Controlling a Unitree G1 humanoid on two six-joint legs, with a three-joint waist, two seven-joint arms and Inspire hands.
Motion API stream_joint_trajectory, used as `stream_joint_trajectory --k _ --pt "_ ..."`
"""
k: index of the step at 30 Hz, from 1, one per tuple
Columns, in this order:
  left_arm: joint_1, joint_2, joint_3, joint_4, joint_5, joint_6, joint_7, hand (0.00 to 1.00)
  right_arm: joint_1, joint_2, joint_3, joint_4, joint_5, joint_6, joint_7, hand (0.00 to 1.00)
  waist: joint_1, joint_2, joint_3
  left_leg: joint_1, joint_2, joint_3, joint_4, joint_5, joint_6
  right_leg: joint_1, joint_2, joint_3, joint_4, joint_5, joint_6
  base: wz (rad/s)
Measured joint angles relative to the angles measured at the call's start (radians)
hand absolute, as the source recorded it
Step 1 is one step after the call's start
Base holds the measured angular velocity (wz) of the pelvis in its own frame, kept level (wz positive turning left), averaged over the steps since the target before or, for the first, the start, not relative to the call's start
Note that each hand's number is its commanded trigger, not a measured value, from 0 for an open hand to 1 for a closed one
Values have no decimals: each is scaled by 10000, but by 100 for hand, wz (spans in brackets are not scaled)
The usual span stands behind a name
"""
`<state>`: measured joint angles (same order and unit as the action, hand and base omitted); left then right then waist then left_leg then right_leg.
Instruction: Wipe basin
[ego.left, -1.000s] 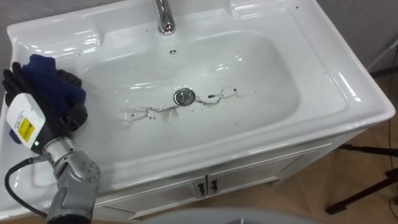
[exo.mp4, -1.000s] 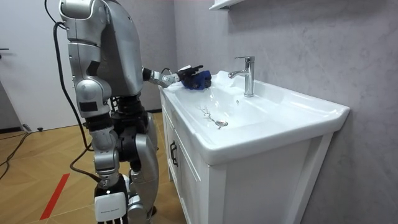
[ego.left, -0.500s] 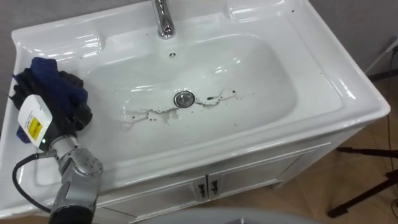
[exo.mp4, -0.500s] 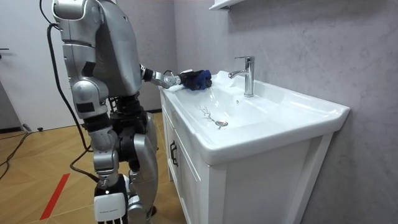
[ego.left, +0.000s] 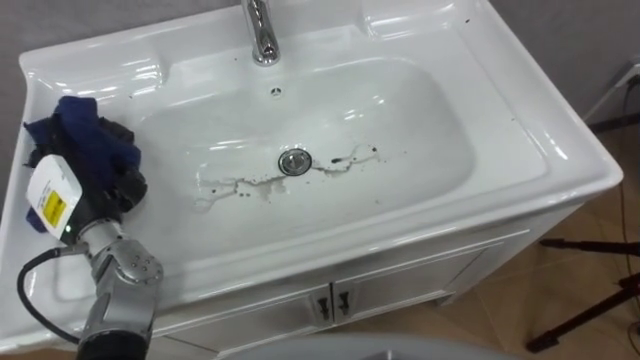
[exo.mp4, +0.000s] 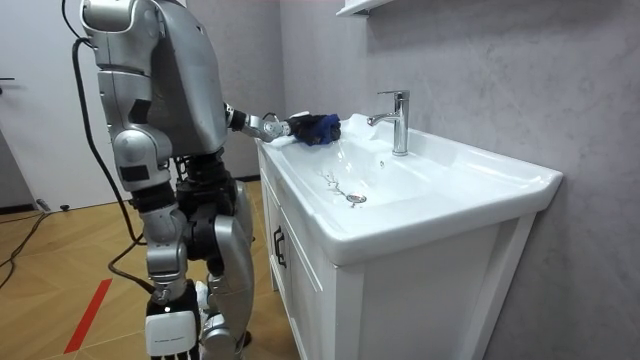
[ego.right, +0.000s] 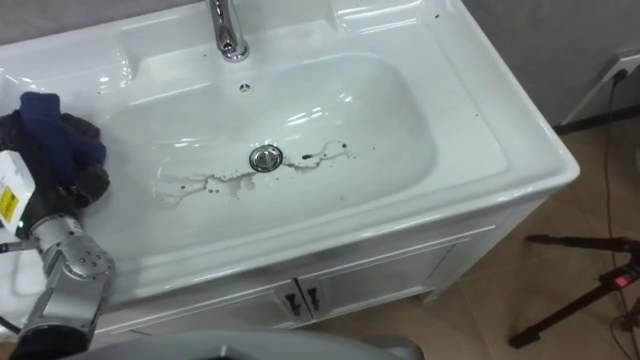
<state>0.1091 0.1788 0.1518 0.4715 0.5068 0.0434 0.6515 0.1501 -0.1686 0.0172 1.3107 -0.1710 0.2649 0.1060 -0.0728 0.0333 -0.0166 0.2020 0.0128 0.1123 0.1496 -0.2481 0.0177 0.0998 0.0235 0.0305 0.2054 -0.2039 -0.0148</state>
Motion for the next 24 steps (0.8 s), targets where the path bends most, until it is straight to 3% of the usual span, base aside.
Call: stream_joint_trajectory --k 4,24 --pt "-116 70 133 -2 -7 -1 1 100 3 -3 -4 -223 -238 212 151 0 13 -3 -3 10 0 0 1 0 0 -6 -7 -3 20 0 0 0" --pt "-262 199 307 141 -20 7 -120 100 -183 -3 6 -325 -1091 216 201 0 19 88 -56 -21 -7 -18 1 0 0 -13 -18 -28 15 0 0 0"
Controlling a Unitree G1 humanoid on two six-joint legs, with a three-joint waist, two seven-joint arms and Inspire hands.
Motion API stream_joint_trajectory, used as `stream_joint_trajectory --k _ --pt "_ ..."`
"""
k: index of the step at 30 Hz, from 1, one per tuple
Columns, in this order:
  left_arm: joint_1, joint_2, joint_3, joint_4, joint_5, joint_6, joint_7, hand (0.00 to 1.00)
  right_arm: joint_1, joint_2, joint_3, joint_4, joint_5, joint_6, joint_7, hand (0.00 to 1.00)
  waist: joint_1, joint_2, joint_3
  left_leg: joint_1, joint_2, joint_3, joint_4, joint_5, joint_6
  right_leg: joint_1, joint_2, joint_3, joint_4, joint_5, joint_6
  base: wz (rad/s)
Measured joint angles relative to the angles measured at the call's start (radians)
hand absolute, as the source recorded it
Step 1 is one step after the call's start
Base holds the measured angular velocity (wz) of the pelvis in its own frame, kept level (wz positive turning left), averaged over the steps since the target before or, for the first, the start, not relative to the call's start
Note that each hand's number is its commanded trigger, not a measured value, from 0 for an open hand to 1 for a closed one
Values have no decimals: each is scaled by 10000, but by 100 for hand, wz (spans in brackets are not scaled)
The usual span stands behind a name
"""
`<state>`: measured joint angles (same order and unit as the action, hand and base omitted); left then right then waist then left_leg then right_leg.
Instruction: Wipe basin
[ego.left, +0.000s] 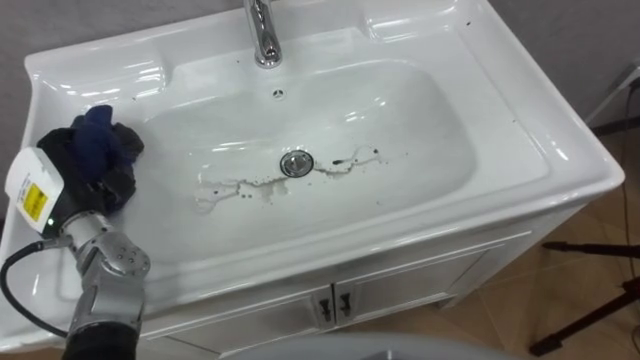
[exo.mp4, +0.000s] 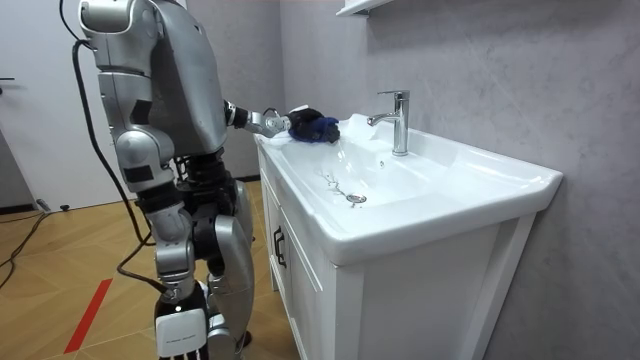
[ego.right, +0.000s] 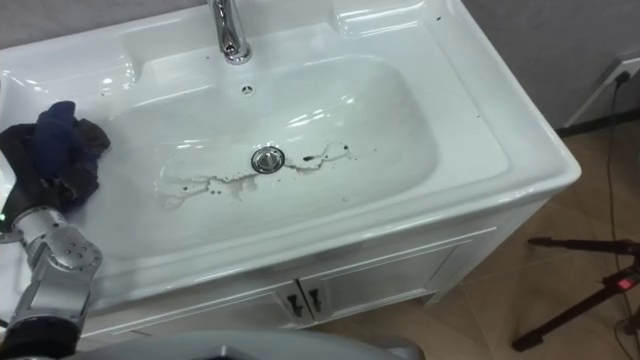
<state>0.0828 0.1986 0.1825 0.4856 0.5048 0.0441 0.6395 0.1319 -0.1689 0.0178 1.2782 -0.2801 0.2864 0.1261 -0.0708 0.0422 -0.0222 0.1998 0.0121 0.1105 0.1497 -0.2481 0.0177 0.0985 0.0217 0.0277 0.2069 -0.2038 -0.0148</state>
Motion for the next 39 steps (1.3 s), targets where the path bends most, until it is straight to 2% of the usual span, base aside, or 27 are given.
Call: stream_joint_trajectory --k 10,14,17,19,21,25,29,35,39 --pt "-56 -14 19 -58 -3 36 -32 100 -24 -1 97 -23 326 -17 -49 0 -2 13 -1 -39 -1 -34 -5 0 1 4 -8 -18 -6 -4 4 0" --pt "-16 -86 -1 -619 1 341 -178 100 -64 0 217 -97 444 -70 -48 0 1 -14 3 -144 -6 -70 2 0 1 -103 -15 -57 11 -3 4 3" --pt "43 -129 -87 -993 -16 482 -204 100 -131 -3 411 -98 512 -148 -81 0 63 -64 40 -169 -7 -78 24 0 1 -161 -20 -67 135 -5 2 0" --pt "180 -162 -366 -1608 -12 644 -266 100 -148 -2 419 -116 740 -348 -183 0 140 -150 117 -257 -19 -174 30 0 1 -181 -40 -123 96 -5 3 8" --pt "309 -178 -647 -2136 3 671 -365 100 -148 -6 456 -114 913 -489 -211 0 161 -233 144 -408 -42 -316 89 1 3 -232 -77 -274 18 2 11 23" --pt "574 -317 -1222 -2964 -26 596 -427 100 -154 2 485 27 949 -781 -287 0 207 -224 236 -572 -52 -442 170 4 8 -289 -98 -388 4 7 17 12" --pt "600 -356 -1622 -3128 -41 589 -658 100 -171 14 484 85 943 -929 -305 0 160 -210 254 -678 -44 -502 173 4 8 -321 -85 -394 -19 10 11 1" --pt "602 -351 -2171 -3470 -30 588 -863 100 -160 34 484 96 828 -1161 -302 0 -64 -310 304 -686 -42 -532 159 4 8 -311 -74 -395 -51 12 8 0" --pt "599 -335 -2444 -3713 17 373 -864 100 -159 33 483 96 789 -1244 -305 0 -92 -301 293 -657 -42 -439 153 4 7 -308 -68 -306 -68 14 8 -7"
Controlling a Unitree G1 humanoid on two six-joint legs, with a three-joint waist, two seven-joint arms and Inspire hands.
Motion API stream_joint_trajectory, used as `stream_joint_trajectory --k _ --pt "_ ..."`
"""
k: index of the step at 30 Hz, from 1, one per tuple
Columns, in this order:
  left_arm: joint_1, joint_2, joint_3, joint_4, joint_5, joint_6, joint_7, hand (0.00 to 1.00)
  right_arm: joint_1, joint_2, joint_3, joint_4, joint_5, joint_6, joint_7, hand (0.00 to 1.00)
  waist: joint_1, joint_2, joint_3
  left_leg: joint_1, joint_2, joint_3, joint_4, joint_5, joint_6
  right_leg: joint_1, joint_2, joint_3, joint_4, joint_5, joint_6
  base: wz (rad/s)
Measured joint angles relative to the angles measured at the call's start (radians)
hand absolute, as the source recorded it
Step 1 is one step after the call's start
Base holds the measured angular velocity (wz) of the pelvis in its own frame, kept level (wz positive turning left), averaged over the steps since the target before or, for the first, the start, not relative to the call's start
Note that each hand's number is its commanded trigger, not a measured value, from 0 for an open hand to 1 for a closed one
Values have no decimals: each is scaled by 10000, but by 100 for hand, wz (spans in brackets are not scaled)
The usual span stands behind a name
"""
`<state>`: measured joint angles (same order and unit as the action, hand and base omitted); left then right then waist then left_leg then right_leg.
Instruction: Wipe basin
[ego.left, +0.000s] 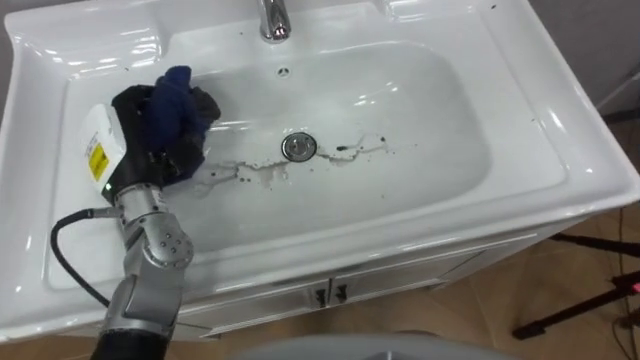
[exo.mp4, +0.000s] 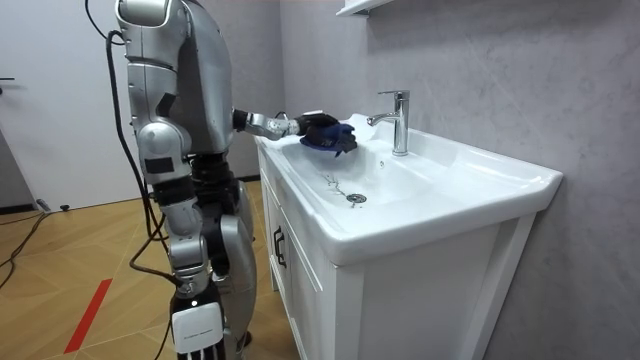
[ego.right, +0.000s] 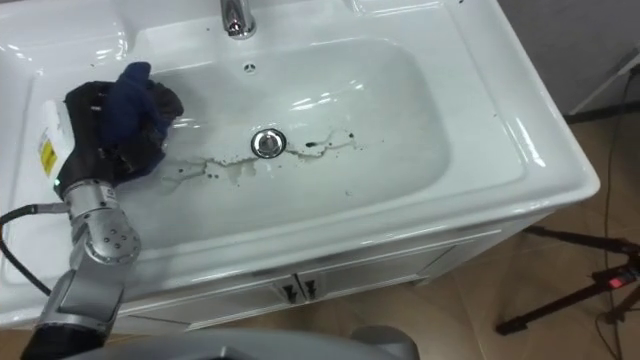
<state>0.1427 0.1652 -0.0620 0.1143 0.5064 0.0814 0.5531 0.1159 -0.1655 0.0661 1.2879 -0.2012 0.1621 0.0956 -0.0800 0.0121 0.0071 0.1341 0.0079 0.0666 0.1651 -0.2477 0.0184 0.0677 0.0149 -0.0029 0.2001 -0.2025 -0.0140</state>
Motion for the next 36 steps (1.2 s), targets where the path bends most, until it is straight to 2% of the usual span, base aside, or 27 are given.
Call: stream_joint_trajectory --k 4,12,18,21,25,30,34,36 --pt "1 14 -227 -17 72 -4 -213 100 61 8 0 11 5 38 -17 0 -47 21 -10 10 6 3 -1 0 0 8 7 2 -10 1 -1 0" --pt "33 40 -242 -9 306 76 -614 100 130 32 -15 -3 -8 98 -90 0 -98 28 -13 20 8 36 -1 0 0 20 11 -6 -12 5 -6 0" --pt "209 46 -328 192 1093 665 -1163 100 289 30 -11 4 -1 502 4 0 -102 168 -16 14 16 77 1 0 0 8 13 -5 9 5 -6 0" --pt "209 46 -334 526 1406 934 -1567 100 334 32 -9 2 0 581 163 0 -107 241 -53 17 27 112 5 0 0 -3 21 4 20 6 -8 0" --pt "209 45 -329 623 1656 1291 -2013 100 327 24 -7 -5 6 616 168 0 -108 237 -52 19 32 124 16 0 0 -1 27 10 25 12 -16 0" --pt "205 46 -320 962 2090 1379 -2117 100 325 27 -9 -37 4 639 79 0 -123 214 -38 51 36 139 13 0 0 12 34 30 30 14 -18 0" --pt "173 53 -300 1163 2573 1395 -2187 100 241 27 -7 -22 -3 693 23 0 -211 112 25 75 37 153 -6 0 -1 42 37 39 33 14 -18 0" --pt "62 55 -316 1446 2874 1381 -2228 100 213 27 -7 -38 -7 699 29 0 -264 112 25 23 34 155 -6 0 0 39 33 38 39 13 -17 0"
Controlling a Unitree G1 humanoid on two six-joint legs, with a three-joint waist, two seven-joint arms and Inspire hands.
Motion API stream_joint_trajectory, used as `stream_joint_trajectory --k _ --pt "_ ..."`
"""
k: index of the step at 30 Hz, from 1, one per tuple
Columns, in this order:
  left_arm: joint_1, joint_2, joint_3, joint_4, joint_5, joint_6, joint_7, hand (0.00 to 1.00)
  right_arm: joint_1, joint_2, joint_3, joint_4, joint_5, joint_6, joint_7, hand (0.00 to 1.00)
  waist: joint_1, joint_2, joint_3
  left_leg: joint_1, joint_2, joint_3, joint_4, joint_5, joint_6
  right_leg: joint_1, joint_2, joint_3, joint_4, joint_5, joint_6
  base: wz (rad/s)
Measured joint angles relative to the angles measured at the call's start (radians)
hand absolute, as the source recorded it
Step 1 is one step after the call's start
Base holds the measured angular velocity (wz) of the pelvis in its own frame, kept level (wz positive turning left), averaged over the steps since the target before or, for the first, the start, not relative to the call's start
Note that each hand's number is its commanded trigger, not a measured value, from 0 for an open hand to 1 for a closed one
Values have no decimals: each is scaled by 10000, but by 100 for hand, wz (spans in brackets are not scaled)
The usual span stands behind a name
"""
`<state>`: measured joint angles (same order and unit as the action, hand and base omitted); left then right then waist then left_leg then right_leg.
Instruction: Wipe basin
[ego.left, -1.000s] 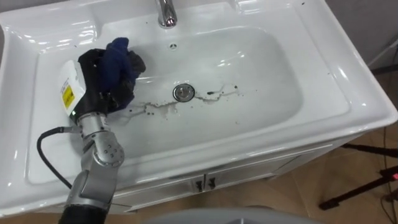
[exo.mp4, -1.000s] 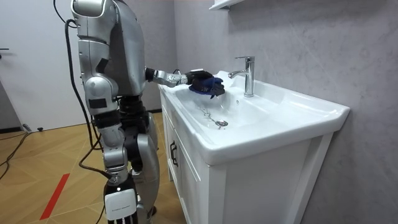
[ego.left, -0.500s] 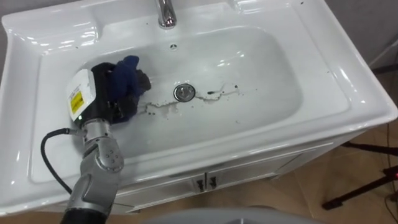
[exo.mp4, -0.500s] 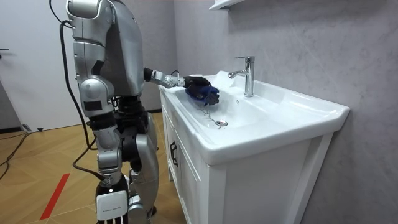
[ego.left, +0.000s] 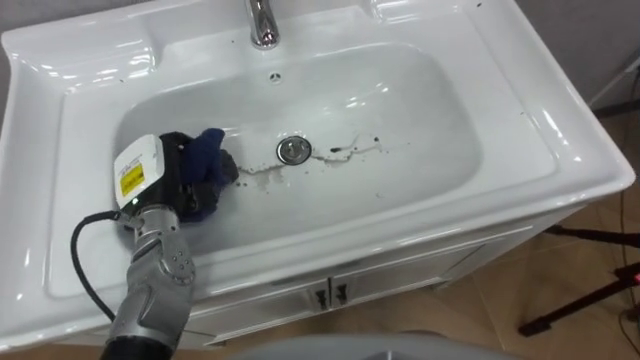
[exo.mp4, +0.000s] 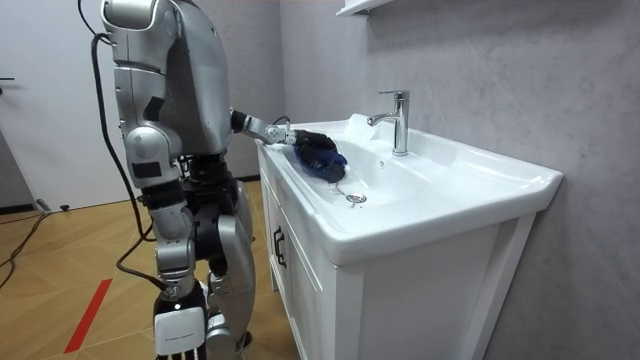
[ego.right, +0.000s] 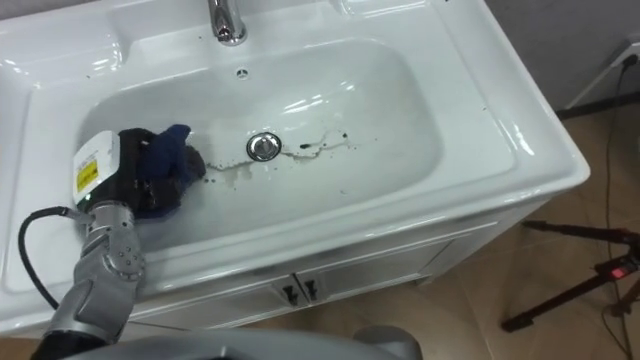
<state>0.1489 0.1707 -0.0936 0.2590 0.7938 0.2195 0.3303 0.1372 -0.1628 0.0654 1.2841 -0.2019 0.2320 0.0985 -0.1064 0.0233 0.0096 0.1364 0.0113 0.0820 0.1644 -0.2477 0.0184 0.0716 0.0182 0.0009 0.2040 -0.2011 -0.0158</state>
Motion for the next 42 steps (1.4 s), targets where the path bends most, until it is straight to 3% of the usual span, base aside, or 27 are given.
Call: stream_joint_trajectory --k 6,14,24,27,34,39,42 --pt "-298 -17 -146 467 1018 1 -169 100 -15 -9 10 -17 -11 108 43 0 -13 10 -12 -47 -1 11 4 0 0 -47 2 5 -8 0 0 0" --pt "-517 -44 -305 791 1779 122 -555 100 -64 -44 7 -292 -363 199 163 0 -43 91 -98 -30 -4 -15 24 1 -1 -33 0 -3 1 0 0 0" --pt "-959 11 -691 763 1557 518 -1687 100 26 -83 14 -771 -420 225 248 0 -129 32 -131 115 -11 1 13 1 -1 -4 0 39 -15 5 9 0" --pt "-1125 4 -714 771 967 638 -2010 100 5 -67 7 -776 -415 219 145 0 -361 48 -124 110 -11 16 16 1 -2 -8 1 48 -19 9 15 0" --pt "-1512 0 -776 940 237 589 -2625 100 66 -23 -9 -732 -369 201 6 0 -654 176 -46 112 6 209 2 1 -2 -42 9 154 -17 10 15 -4" --pt "-1780 -20 -1089 1184 92 595 -2809 100 23 -23 1 -732 -233 202 -126 0 -881 189 -41 121 3 332 0 1 -1 -32 12 264 -14 12 20 -7" --pt "-2060 -185 -1205 1532 28 588 -2843 100 28 -26 0 -745 -216 204 -133 0 -936 200 -37 165 25 639 -3 1 -2 -54 35 495 21 13 23 -14"
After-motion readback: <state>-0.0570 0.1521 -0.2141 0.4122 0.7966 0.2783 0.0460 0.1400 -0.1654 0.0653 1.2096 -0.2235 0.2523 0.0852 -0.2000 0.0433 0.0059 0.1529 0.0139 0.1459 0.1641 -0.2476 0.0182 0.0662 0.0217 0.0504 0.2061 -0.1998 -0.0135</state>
